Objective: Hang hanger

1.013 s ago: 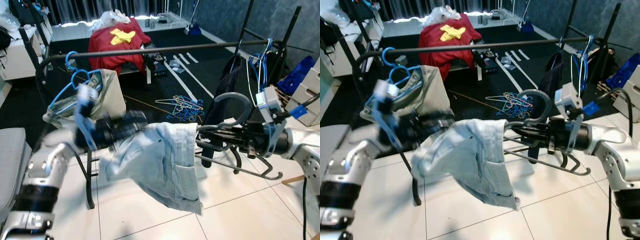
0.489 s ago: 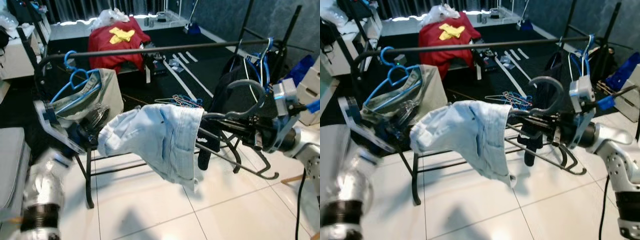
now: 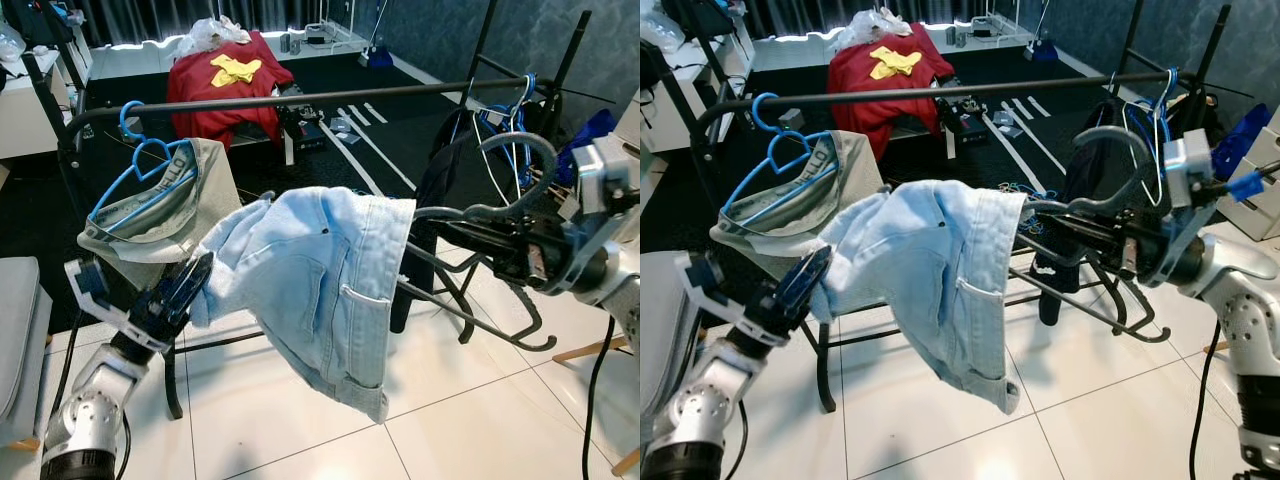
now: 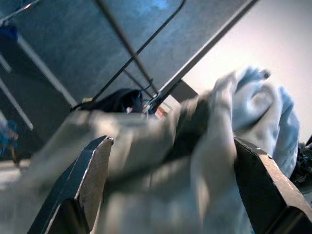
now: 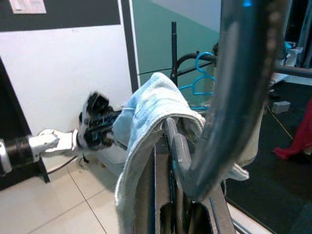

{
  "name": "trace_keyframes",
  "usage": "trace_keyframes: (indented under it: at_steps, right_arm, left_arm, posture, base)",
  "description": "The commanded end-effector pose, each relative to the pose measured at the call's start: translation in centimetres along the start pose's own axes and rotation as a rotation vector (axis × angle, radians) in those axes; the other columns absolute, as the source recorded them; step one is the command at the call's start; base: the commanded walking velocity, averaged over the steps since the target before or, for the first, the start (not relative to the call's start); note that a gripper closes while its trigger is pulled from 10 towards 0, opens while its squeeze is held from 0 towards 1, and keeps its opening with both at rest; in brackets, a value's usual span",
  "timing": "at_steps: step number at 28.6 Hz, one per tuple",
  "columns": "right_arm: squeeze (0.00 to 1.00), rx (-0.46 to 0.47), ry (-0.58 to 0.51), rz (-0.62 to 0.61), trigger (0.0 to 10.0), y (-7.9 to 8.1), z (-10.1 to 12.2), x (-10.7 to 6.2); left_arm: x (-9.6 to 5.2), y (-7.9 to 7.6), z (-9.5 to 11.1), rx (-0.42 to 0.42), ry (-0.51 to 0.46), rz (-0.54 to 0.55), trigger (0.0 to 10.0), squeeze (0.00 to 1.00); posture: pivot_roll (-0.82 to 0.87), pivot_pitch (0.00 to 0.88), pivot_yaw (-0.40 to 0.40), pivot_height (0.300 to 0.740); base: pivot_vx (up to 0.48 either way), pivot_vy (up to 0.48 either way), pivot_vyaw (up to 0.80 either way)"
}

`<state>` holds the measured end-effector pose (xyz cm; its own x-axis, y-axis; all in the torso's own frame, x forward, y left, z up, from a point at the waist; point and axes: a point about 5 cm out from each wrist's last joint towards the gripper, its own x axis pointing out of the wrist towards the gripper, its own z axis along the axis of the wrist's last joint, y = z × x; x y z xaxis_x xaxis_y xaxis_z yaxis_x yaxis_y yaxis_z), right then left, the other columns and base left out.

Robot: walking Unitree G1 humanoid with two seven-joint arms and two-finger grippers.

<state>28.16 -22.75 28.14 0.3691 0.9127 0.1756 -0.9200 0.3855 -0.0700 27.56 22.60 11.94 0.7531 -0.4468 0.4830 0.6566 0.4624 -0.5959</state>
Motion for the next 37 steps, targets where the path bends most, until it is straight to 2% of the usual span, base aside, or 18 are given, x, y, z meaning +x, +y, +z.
trace_keyframes:
  at_steps: [1, 2, 3, 4, 6, 8, 12, 15, 18, 26, 27, 28, 30, 31, 32, 33, 36, 37]
  right_arm:
    - [0.0, -0.026, -0.061, 0.031, 0.0, 0.3, 1.4, 0.2]
    - [0.0, -0.023, -0.067, 0.033, 0.0, 0.4, 1.5, 0.1]
    - [0.0, -0.021, -0.071, 0.034, 0.0, 0.3, 1.6, 0.1]
    - [0.0, -0.021, -0.071, 0.034, 0.0, 0.3, 1.6, 0.1]
    - [0.0, -0.019, -0.073, 0.034, 0.0, 0.3, 1.7, 0.0]
    - [0.0, -0.017, -0.072, 0.034, 0.0, 0.2, 1.7, -0.1]
    - [0.0, -0.016, -0.073, 0.034, 0.0, 0.2, 1.8, -0.1]
    - [0.0, -0.015, -0.077, 0.037, 0.0, 0.2, 1.8, 0.0]
    - [0.0, -0.013, -0.08, 0.039, 0.0, 0.3, 1.9, 0.0]
    - [0.0, -0.013, -0.078, 0.04, 0.0, 0.4, 1.9, 0.0]
    - [0.0, -0.012, -0.078, 0.042, 0.0, 0.4, 1.9, 0.1]
    - [0.0, -0.012, -0.078, 0.043, 0.0, 0.4, 2.0, 0.1]
    - [0.0, -0.012, -0.078, 0.043, 0.0, 0.4, 2.0, 0.1]
    - [0.0, -0.012, -0.079, 0.045, 0.0, 0.4, 2.0, 0.2]
    - [0.0, -0.012, -0.079, 0.045, 0.0, 0.4, 2.0, 0.2]
    - [0.0, -0.013, -0.08, 0.047, 0.0, 0.4, 2.0, 0.2]
    - [0.0, -0.013, -0.08, 0.047, 0.0, 0.4, 2.0, 0.2]
    - [0.0, -0.012, -0.081, 0.05, 0.0, 0.4, 2.0, 0.3]
  left_arm:
    - [-0.7, -0.2, -0.5, -0.046, 0.014, -0.01, 10.0, 0.61]
    - [-1.1, -0.8, -1.1, -0.067, 0.05, -0.035, 10.0, 0.5]
    - [-1.4, -1.2, -1.5, -0.075, 0.074, -0.051, 10.0, 0.35]
    - [-1.4, -1.2, -1.5, -0.075, 0.074, -0.051, 10.0, 0.35]
    - [-1.3, -1.8, -2.3, -0.085, 0.106, -0.077, 10.0, 0.2]
    - [-1.0, -2.2, -3.0, -0.068, 0.142, -0.091, 10.0, 0.15]
    - [-0.9, -2.3, -3.5, -0.057, 0.157, -0.097, 10.0, 0.12]
    - [0.2, -2.8, -5.0, 0.014, 0.152, -0.096, 10.0, 0.12]
    - [0.8, -3.1, -5.6, 0.016, 0.132, -0.093, 10.0, 0.12]
    - [0.8, -3.1, -5.9, 0.033, 0.131, -0.065, 10.0, 0.11]
    - [0.7, -2.9, -6.0, 0.048, 0.131, -0.05, 9.7, 0.11]
    - [0.6, -2.8, -6.1, 0.06, 0.129, -0.034, 5.6, 0.11]
    - [0.6, -2.8, -6.1, 0.06, 0.129, -0.034, 5.6, 0.11]
    - [0.7, -2.7, -6.1, 0.076, 0.123, -0.017, 2.3, 0.11]
    - [0.7, -2.7, -6.1, 0.076, 0.123, -0.017, 2.3, 0.11]
    - [0.7, -2.4, -6.1, 0.1, 0.115, 0.007, 0.0, 0.11]
    - [0.7, -2.4, -6.1, 0.1, 0.115, 0.007, 0.0, 0.11]
    - [1.1, -2.1, -5.9, 0.15, 0.074, 0.048, 0.0, 0.07]
  posture:
    - [-0.26, 0.107, 0.006, 0.74]
    - [-0.26, 0.106, 0.001, 0.74]
    - [-0.26, 0.106, -0.002, 0.74]
    - [-0.26, 0.106, -0.002, 0.74]
    - [-0.26, 0.104, -0.005, 0.74]
    - [-0.26, 0.101, -0.005, 0.74]
    - [-0.26, 0.101, -0.005, 0.74]
    - [-0.27, 0.096, -0.005, 0.74]
    - [-0.27, 0.094, -0.004, 0.74]
    - [-0.27, 0.091, -0.01, 0.74]
    - [-0.27, 0.091, -0.012, 0.74]
    - [-0.27, 0.091, -0.015, 0.74]
    - [-0.27, 0.091, -0.015, 0.74]
    - [-0.27, 0.091, -0.017, 0.74]
    - [-0.27, 0.091, -0.017, 0.74]
    - [-0.27, 0.092, -0.018, 0.74]
    - [-0.27, 0.092, -0.018, 0.74]
    - [-0.27, 0.096, -0.025, 0.74]
  base:
    - [0.0, 0.0, 0.0]
    - [0.0, 0.0, 0.0]
    - [0.0, 0.0, 0.0]
    - [0.0, 0.0, 0.0]
    - [0.0, 0.0, 0.0]
    - [0.0, 0.0, 0.0]
    - [0.0, 0.0, 0.0]
    - [0.0, 0.0, 0.0]
    - [0.0, 0.0, 0.0]
    - [0.0, 0.0, 0.0]
    - [0.0, 0.0, 0.0]
    - [0.0, 0.0, 0.0]
    - [0.0, 0.0, 0.0]
    - [0.0, 0.0, 0.0]
    - [0.0, 0.0, 0.0]
    - [0.0, 0.0, 0.0]
    - [0.0, 0.0, 0.0]
    - [0.0, 0.0, 0.0]
